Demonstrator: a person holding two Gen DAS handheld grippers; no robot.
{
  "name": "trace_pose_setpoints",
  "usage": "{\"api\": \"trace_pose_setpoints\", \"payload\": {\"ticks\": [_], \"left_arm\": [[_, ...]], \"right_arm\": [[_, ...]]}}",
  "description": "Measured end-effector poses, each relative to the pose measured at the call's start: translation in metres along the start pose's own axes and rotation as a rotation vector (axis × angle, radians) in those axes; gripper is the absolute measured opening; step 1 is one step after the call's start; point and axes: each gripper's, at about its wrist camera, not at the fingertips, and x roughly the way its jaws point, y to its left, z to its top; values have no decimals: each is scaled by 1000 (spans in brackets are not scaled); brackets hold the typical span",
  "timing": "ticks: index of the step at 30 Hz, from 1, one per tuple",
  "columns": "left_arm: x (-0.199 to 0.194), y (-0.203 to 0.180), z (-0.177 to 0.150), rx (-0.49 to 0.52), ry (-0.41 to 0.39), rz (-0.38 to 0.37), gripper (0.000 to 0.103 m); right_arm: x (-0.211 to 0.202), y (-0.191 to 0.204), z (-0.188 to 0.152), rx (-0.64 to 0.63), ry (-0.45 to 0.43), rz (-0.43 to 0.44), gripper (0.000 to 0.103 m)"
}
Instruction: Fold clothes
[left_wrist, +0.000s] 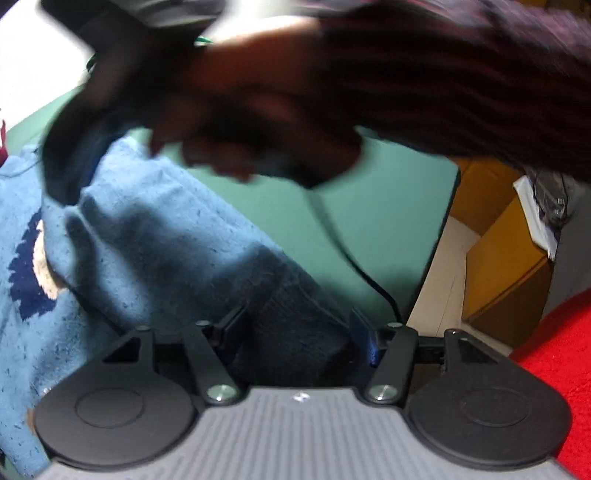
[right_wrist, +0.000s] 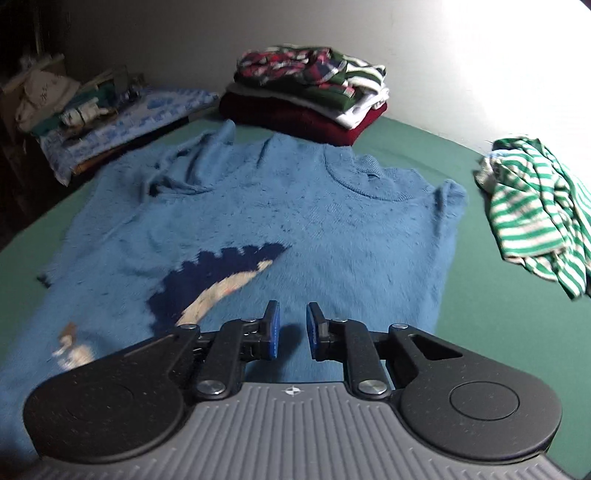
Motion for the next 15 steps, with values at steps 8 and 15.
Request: {"api": "trace_pose_setpoints", "payload": {"ticks": [8,15], "left_arm": [[-7,5,-8,-20,-14,39,72],[7,6,1,-13,-2,46,74]], "right_arm": [[18,-12,9,22,8,4,15],[31,-16,22,29,-7,-31,15]]}}
